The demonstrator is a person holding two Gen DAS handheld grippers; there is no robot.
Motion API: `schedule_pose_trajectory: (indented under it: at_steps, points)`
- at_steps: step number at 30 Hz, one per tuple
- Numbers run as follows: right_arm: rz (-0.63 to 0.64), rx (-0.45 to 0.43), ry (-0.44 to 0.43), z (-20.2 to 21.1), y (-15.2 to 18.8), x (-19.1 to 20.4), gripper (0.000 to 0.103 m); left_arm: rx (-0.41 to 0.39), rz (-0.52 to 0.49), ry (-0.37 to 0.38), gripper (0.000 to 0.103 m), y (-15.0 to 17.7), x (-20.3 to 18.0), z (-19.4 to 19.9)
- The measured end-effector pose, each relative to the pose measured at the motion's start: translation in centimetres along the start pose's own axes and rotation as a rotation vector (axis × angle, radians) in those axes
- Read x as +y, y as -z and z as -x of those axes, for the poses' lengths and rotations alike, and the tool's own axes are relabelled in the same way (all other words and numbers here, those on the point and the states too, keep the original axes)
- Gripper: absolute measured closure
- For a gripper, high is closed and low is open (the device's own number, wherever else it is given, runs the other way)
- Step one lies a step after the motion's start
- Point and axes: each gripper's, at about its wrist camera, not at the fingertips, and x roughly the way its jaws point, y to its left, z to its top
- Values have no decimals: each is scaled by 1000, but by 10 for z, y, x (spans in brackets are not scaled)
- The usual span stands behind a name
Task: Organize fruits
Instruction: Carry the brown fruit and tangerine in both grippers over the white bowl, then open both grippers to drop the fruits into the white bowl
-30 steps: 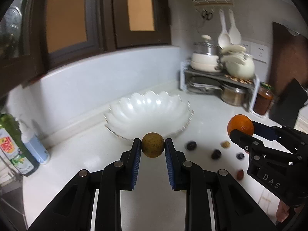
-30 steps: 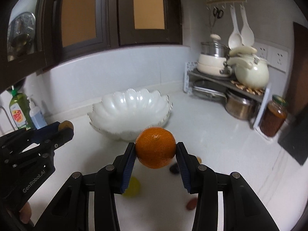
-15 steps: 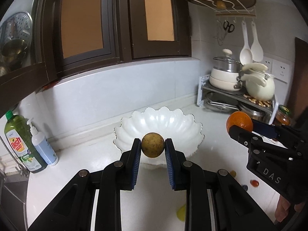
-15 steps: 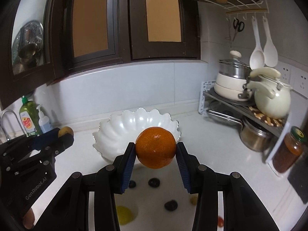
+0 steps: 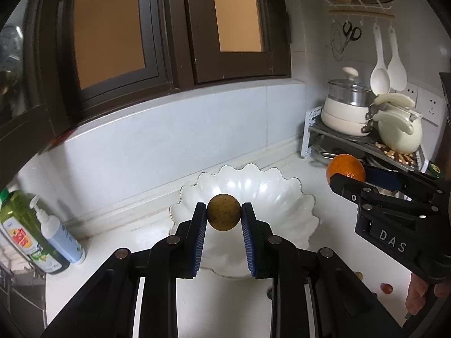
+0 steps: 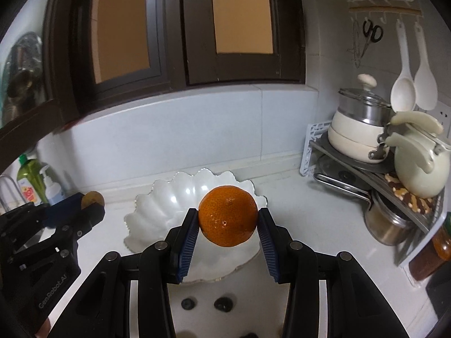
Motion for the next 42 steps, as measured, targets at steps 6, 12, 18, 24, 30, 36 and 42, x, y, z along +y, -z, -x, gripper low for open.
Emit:
schedule_pose_trajectory:
  at_steps: [6, 12, 18, 24, 30, 36, 42]
  points:
    - [14, 58, 12, -39, -18, 5, 59, 57, 7, 5, 77, -13, 15, -36]
    - [10, 135, 11, -78, -25, 7, 59, 102, -10, -10, 77, -22, 23, -71]
    - [7, 232, 10, -120, -26, 9, 59, 204, 16, 8, 77, -24, 30, -117]
    - [6, 325, 9, -160, -22, 7, 59, 313, 47, 39, 77, -18, 34, -158]
    - [-7, 420, -2, -191, -16, 3, 59, 407, 77, 49, 77, -7, 38, -191]
    - [-13, 503, -4, -216, -4, -1, 59, 469, 75, 48, 77, 3, 36, -215]
    - [-2, 534, 2, -223, 3, 0, 59, 510, 53, 32, 77, 10, 32, -229]
